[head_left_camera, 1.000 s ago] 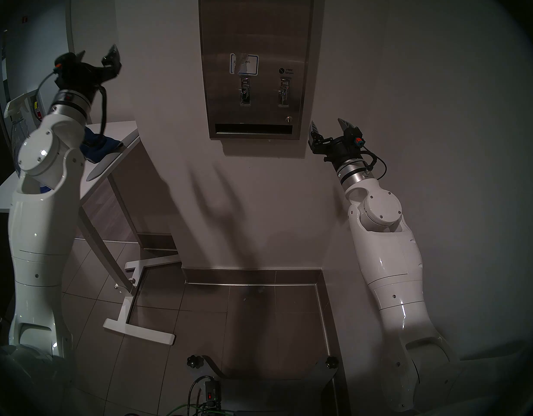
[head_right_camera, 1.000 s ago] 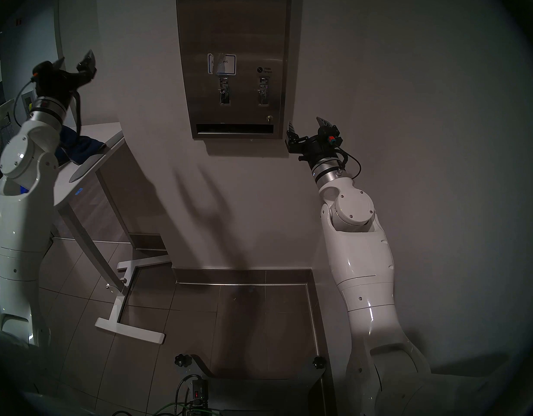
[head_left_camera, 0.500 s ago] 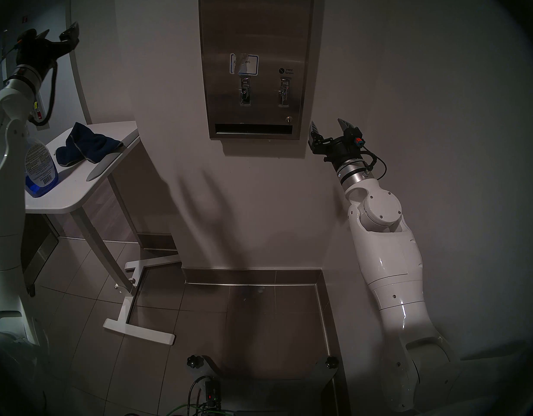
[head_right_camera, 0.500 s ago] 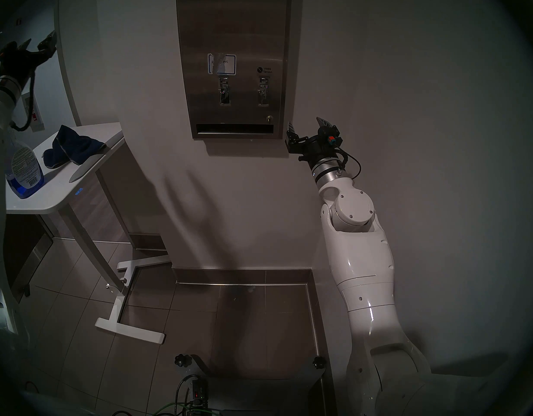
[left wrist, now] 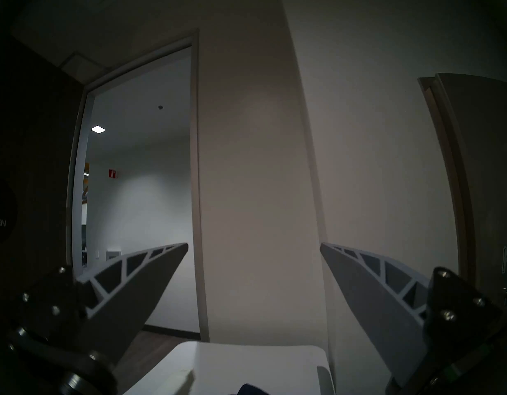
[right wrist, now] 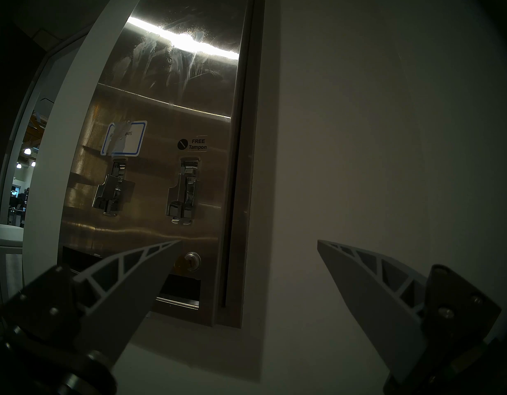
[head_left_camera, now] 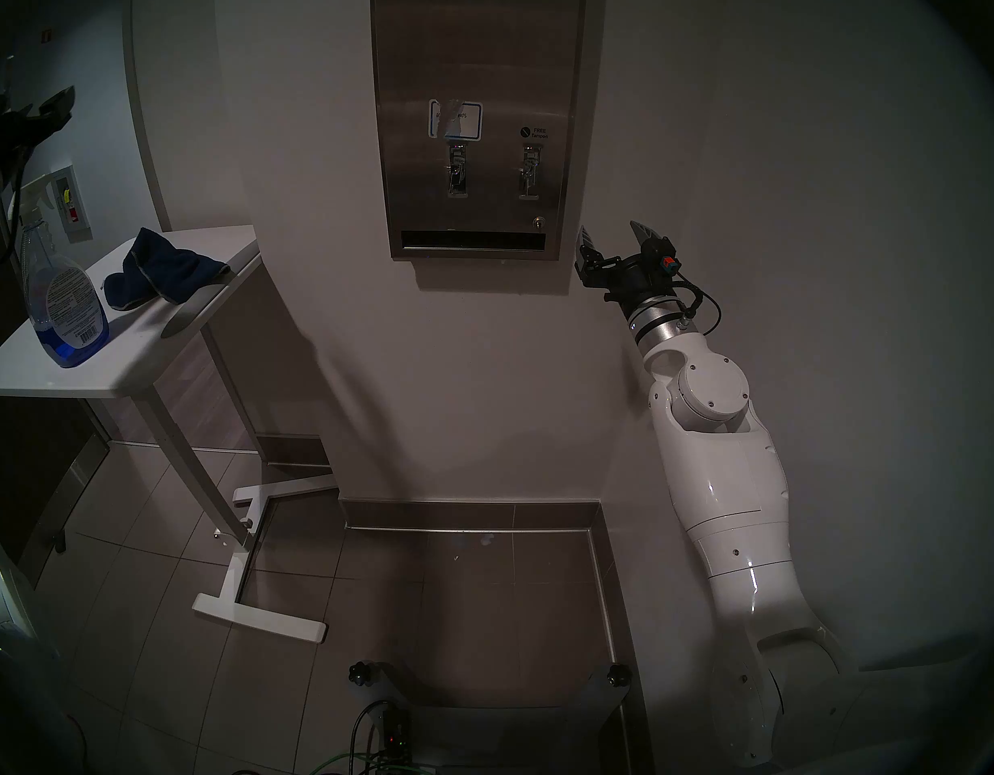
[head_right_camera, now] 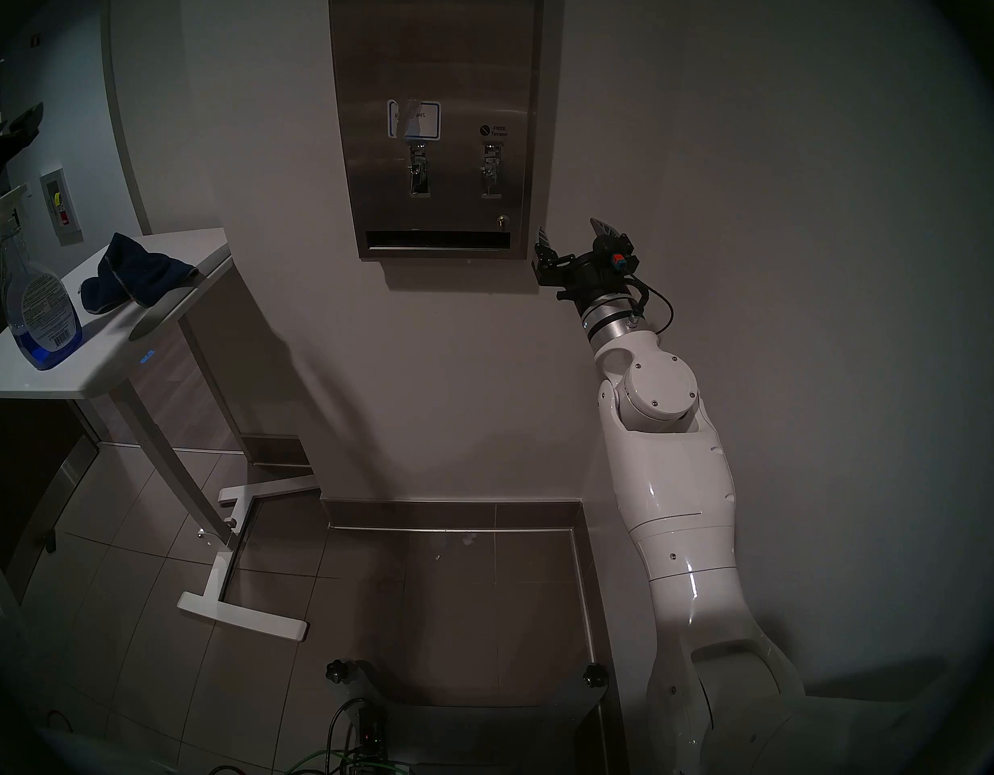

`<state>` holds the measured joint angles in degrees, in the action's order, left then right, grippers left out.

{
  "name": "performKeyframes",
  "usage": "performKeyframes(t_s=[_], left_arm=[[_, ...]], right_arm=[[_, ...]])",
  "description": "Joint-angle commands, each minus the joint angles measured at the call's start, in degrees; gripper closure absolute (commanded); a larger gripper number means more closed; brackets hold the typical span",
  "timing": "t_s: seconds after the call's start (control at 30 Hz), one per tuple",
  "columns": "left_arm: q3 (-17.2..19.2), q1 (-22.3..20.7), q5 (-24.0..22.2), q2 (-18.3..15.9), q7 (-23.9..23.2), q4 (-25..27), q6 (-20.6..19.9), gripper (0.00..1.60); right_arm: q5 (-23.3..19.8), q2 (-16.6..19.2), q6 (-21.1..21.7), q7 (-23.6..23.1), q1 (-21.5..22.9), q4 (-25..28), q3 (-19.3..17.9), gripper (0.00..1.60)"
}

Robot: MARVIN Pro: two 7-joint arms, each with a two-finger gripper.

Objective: Pick up the cleaner bottle and spray the cleaner onto the surface

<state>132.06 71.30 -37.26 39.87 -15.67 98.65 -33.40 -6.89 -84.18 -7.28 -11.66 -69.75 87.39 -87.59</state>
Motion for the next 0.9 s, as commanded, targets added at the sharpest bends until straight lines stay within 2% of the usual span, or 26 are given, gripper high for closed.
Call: performKeyframes(t_s=[0.0,0.07,0.13,0.17,0.27,0.3,0.33,0.47,0.5,0.53,0.63,0.67,0.7,0.73,0.77,0.87], left_arm=[[7.75,0.75,-2.75,-3.47,-6.1,-2.57,-2.55,0.0],[10.89,2.36,-4.47,-3.63,-9.38,-3.9,-4.57,0.0],[11.47,2.64,-5.37,-3.65,-9.88,-4.2,-5.41,0.0],[13.29,4.22,-6.21,-3.98,-13.13,-5.05,-6.91,0.0],[14.51,6.01,-7.31,-4.22,-13.97,-5.47,-8.46,0.0],[15.3,6.89,-7.41,-4.39,-16.28,-5.96,-9.3,0.0],[15.68,7.69,-8.04,-4.46,-16.13,-5.95,-9.78,0.0],[17.81,11.05,-9.3,-4.65,-20.21,-6.73,-11.9,0.0],[18.44,12.11,-9.06,-4.61,-22.38,-7.04,-12.01,0.0],[18.76,12.98,-9.59,-4.53,-22.12,-6.89,-12.12,0.0],[20.01,15.66,-8.75,-4.6,-26.24,-7.63,-11.86,0.0],[19.99,15.94,-8.69,-4.41,-25.73,-7.61,-11.71,0.0],[20.46,17.5,-6.97,-4.83,-28.19,-8.31,-11.13,0.0],[20.25,17.7,-6.78,-4.71,-27.92,-8.48,-10.88,0.0],[20.53,19.31,-5.4,-4.87,-31.04,-9.42,-9.55,0.0],[20.59,20.36,-4.81,-4.8,-32.36,-9.54,-8.35,0.0]], right_arm=[[0.01,0.13,-0.55,-0.13,1.77,1.93,-0.13,0.0],[-0.01,0.16,-0.55,-0.12,1.77,1.96,-0.11,0.0],[-0.02,0.16,-0.55,-0.11,1.77,1.96,-0.1,0.0],[-0.03,0.19,-0.55,-0.11,1.77,1.99,-0.09,0.0],[-0.04,0.22,-0.54,-0.1,1.77,2.03,-0.07,0.0],[-0.05,0.23,-0.54,-0.1,1.77,2.05,-0.06,0.0],[-0.05,0.24,-0.54,-0.1,1.77,2.06,-0.06,0.0],[-0.08,0.28,-0.53,-0.08,1.76,2.11,-0.03,0.0],[-0.09,0.29,-0.53,-0.08,1.76,2.11,-0.02,0.0],[-0.1,0.3,-0.52,-0.07,1.76,2.12,-0.02,0.0],[-0.12,0.34,-0.51,-0.06,1.75,2.17,0.01,0.0],[-0.12,0.35,-0.5,-0.06,1.75,2.19,0.01,0.0],[-0.13,0.36,-0.49,-0.07,1.74,2.22,0.02,0.0],[-0.14,0.37,-0.48,-0.06,1.74,2.23,0.02,0.0],[-0.16,0.4,-0.47,-0.06,1.73,2.25,0.04,0.0],[-0.17,0.41,-0.47,-0.05,1.73,2.26,0.05,0.0]])
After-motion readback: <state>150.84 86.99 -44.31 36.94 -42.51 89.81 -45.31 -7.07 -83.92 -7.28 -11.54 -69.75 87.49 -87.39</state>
